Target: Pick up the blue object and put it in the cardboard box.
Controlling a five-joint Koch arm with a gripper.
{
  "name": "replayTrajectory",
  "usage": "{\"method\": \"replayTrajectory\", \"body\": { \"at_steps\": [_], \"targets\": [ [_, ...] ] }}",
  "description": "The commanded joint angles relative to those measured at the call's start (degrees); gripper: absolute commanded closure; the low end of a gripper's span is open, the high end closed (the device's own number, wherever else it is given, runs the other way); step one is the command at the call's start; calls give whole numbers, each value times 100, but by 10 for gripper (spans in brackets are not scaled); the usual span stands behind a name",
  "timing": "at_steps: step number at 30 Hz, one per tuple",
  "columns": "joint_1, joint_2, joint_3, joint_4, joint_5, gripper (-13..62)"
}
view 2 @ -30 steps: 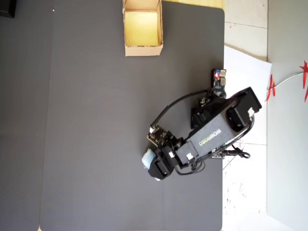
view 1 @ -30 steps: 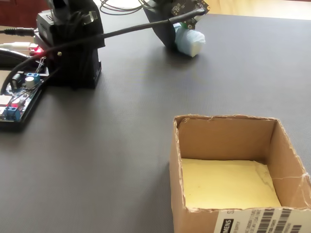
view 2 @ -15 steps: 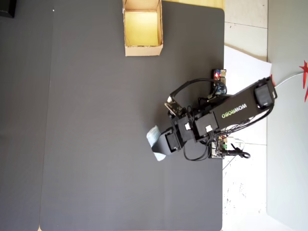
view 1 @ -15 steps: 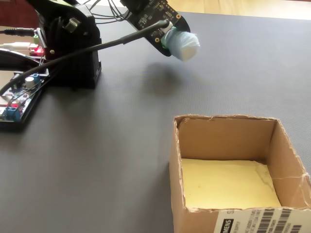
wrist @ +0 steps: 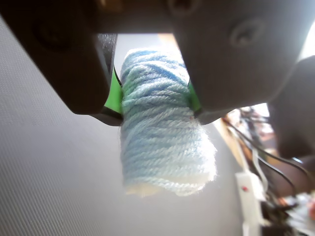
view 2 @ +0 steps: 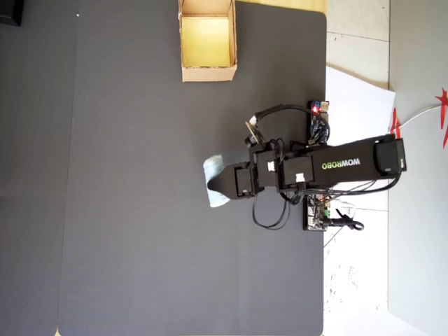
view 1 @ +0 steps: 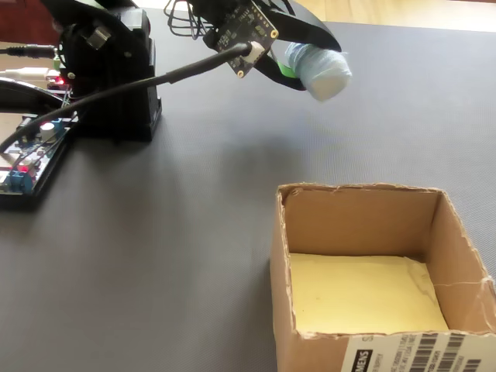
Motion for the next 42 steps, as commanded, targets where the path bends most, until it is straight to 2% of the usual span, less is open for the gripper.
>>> {"method": "replayTrajectory", "body": {
  "at_steps": [1,7,27,32,33,42],
  "targets": [
    [211,519,-220,-861,9,448],
    [1028,510,-141,-1617,-18,447],
    [3401,-9,-896,-2118,-580,448],
    [4122,-888,-1679,-2030,-729,449],
    [4403,-1450,-2136,-2039,-729,449],
    [4922,-2646,-3217,-1951,-729,448]
  ]
}}
